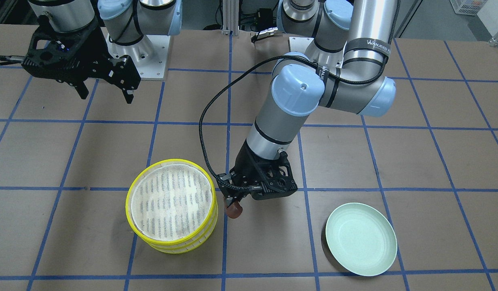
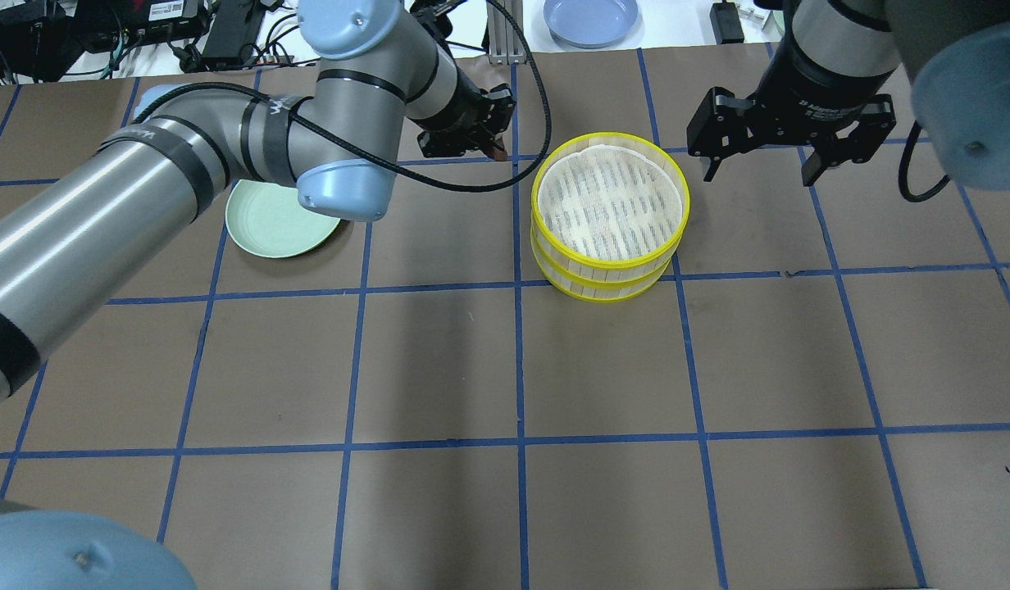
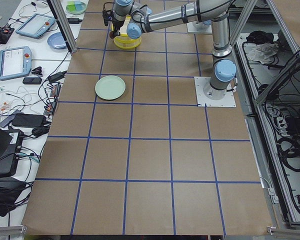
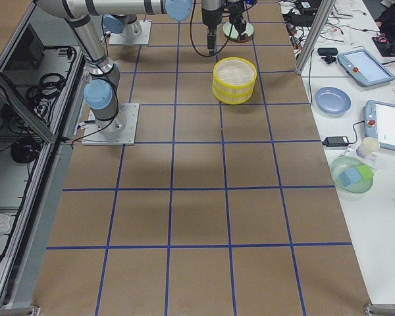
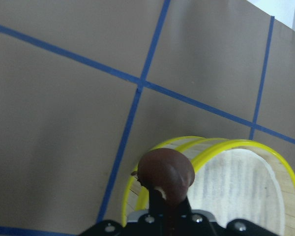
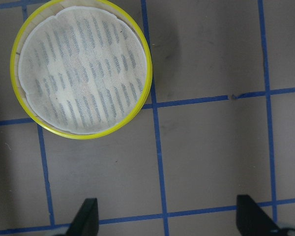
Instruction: Stack buns with steamer
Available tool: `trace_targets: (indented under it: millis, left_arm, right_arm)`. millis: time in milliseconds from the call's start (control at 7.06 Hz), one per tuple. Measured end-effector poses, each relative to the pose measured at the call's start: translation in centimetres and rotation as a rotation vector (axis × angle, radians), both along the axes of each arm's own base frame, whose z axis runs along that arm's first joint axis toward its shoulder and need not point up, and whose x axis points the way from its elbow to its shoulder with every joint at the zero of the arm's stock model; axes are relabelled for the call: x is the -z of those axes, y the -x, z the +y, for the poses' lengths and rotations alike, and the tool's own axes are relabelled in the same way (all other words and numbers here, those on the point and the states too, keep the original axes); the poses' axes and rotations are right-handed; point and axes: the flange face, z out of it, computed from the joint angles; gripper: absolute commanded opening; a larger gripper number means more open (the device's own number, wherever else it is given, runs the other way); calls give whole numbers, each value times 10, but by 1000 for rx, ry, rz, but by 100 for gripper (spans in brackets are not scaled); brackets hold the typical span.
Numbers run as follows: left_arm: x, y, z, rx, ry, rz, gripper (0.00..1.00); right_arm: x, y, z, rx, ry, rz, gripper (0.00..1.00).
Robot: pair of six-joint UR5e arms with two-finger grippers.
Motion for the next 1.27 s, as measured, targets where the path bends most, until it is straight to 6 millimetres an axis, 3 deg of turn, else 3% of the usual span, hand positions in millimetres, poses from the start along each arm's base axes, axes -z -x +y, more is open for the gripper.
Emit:
trace_targets:
  millis: [142,283,425,850,1133,1274]
  left_arm:
    - [2,18,6,-37,-21,81,52]
    - [6,30,7,-61,-23,138,92]
    - [16,42,11,-65,-38,166,100]
    - [33,62,17,-75,-87,198,100]
    - [24,59,16,-36,-68,167,100]
    - [17,46,15,14,-52,102,100]
  right_arm:
    - [-4,6,2,-19,-1,15,100]
    - [-6,11,2,-22,1,16,100]
    - [-7,14,2,-22,1,13,100]
    - [-5,16,1,-21,-4,17,100]
    - [-5,17,0,-18,-6,23,100]
    - [-5,17,0,-18,-5,23,100]
